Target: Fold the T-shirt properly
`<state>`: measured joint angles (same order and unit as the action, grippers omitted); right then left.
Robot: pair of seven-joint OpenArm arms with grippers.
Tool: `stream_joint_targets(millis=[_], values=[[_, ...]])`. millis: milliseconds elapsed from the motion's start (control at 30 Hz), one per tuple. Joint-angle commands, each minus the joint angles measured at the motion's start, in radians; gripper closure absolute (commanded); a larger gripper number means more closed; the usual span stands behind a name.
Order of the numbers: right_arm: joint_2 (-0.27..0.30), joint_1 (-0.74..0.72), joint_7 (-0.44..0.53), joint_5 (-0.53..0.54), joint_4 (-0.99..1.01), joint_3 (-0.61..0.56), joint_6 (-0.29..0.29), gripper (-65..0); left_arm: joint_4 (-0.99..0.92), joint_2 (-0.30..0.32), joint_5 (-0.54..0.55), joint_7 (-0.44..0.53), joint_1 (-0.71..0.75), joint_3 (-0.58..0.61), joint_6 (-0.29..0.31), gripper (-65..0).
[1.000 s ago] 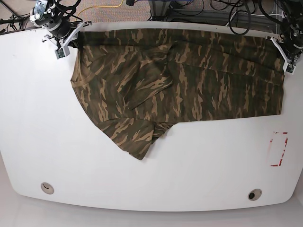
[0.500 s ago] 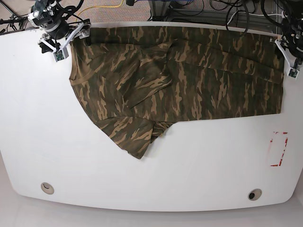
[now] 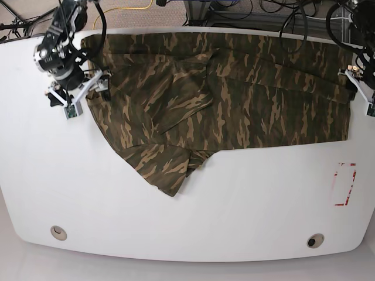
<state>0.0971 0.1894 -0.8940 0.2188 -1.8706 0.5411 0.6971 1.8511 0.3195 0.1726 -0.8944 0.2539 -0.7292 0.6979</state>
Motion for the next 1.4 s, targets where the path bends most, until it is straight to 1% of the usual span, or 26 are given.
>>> stream_joint_targets(millis=[0, 167, 200, 233, 367, 433, 533, 767, 867, 1100, 1133, 1200, 1233, 1267, 1300, 1367], values=[[0.011, -0.097, 0.017, -0.037, 0.073, -0.013, 0.001, -56.0, -0.003, -0.013, -0.037, 0.001, -0.028, -0.025, 0.000, -36.5], [0.011, -0.267, 0.026, -0.111, 0.243, -0.049, 0.001, -56.0, -0.032, -0.032, -0.104, -0.001, -0.106, -0.030, 0.000, -36.5], [0.011, -0.282, 0.029, -0.115, 0.260, -0.052, 0.001, -56.0, -0.035, -0.032, -0.109, -0.001, -0.110, -0.030, 0.000, -36.5], [0.011, -0.325, 0.049, -0.126, 0.317, -0.059, 0.001, -55.6, -0.038, -0.032, -0.121, -0.001, -0.121, -0.030, 0.000, -36.5], [0.016, -0.411, 0.095, -0.160, 0.441, -0.065, 0.001, -51.5, -0.037, -0.033, -0.126, -0.001, -0.121, -0.030, 0.000, -36.5], [0.031, -0.453, 0.125, -0.170, 0.518, -0.068, 0.001, -49.5, -0.038, -0.033, -0.126, -0.001, -0.121, -0.031, 0.000, -36.5], [0.037, -0.502, 0.163, -0.172, 0.618, -0.092, 0.001, -48.4, -0.040, -0.032, -0.126, -0.001, -0.121, -0.031, 0.000, -36.5], [0.040, -0.551, 0.273, -0.178, 0.780, -0.144, 0.001, -48.0, -0.054, -0.029, -0.126, -0.001, -0.121, -0.034, 0.000, -36.5], [0.039, -0.554, 0.273, -0.178, 0.793, -0.166, 0.001, -47.6, -0.054, -0.029, -0.126, -0.001, -0.120, -0.036, 0.000, -36.5], [0.029, -0.549, 0.278, -0.175, 0.797, -0.174, 0.001, -46.5, -0.058, -0.029, -0.126, -0.001, -0.123, -0.062, 0.000, -36.5], [0.029, -0.548, 0.278, -0.172, 0.797, -0.174, 0.001, -44.7, -0.061, -0.029, -0.126, -0.001, -0.124, -0.060, 0.000, -36.5], [0.029, -0.543, 0.278, -0.170, 0.797, -0.175, 0.001, -38.7, -0.081, -0.029, -0.126, -0.001, -0.130, -0.060, 0.000, -36.5], [0.029, -0.542, 0.278, -0.170, 0.797, -0.175, 0.001, -34.6, -0.100, -0.029, -0.126, -0.001, -0.140, -0.060, 0.000, -36.5], [0.029, -0.542, 0.278, -0.170, 0.797, -0.175, 0.001, -27.9, -0.129, -0.026, -0.127, 0.001, -0.153, -0.062, 0.000, -36.7], [0.029, -0.542, 0.278, -0.170, 0.797, -0.175, 0.001, -25.0, -0.146, -0.026, -0.127, 0.002, -0.163, -0.063, 0.000, -36.7], [0.031, -0.543, 0.278, -0.174, 0.797, -0.175, 0.001, -13.0, -0.215, -0.001, -0.127, 0.002, -0.209, -0.062, 0.000, -36.7]])
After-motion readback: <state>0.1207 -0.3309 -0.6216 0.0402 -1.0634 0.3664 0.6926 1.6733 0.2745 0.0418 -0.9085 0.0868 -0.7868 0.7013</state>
